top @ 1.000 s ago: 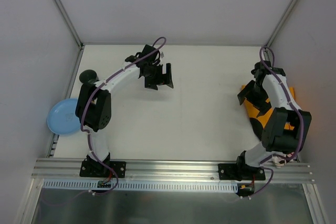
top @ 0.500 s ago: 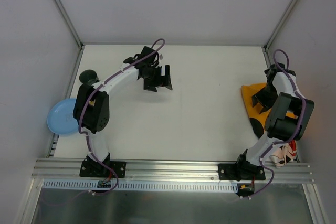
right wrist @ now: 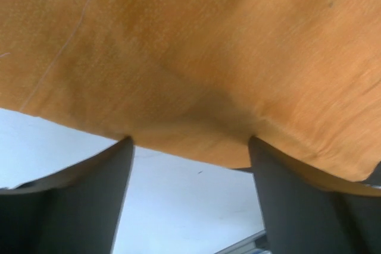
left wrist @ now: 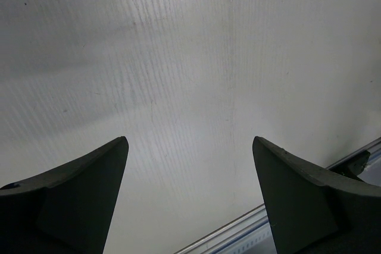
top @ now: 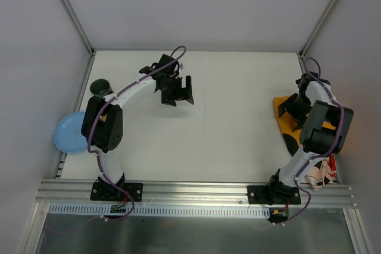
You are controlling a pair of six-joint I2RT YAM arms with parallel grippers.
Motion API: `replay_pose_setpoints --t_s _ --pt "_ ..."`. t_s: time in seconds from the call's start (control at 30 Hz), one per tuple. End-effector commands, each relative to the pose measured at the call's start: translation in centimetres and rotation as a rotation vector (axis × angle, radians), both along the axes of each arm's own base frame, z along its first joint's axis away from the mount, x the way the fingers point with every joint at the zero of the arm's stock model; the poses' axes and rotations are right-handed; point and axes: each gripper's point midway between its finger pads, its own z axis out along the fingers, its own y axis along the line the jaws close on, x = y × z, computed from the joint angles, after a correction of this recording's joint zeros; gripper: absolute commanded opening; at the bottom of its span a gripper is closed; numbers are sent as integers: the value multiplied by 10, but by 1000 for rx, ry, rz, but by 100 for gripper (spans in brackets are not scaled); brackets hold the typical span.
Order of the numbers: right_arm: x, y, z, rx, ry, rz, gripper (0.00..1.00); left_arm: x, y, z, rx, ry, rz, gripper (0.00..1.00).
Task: Set the dinner table for one person
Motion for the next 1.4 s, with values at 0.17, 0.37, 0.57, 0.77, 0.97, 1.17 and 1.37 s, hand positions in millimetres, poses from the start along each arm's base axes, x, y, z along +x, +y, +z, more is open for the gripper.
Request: replay_pose_setpoints --t_s 0.17,0.37,0.57,0.77,0.97,1.17,1.37 --pt "5 10 23 -20 -41 63 99 -2 -1 20 -32 -35 15 86" --pt "7 14 8 25 -17 48 99 -3 1 23 -37 -38 27 86" --pt "20 16 -3 57 -23 58 94 -13 4 17 -42 -14 45 86" --pt "19 11 -17 70 -3 53 42 -19 5 13 -53 -3 60 85" --pt "11 2 -24 73 9 50 1 -23 7 12 -51 -5 60 85" --pt "8 3 -25 83 -1 61 0 -23 8 12 -53 -5 59 85" --pt "15 6 33 42 -79 119 86 -22 -19 38 -194 -27 -34 89"
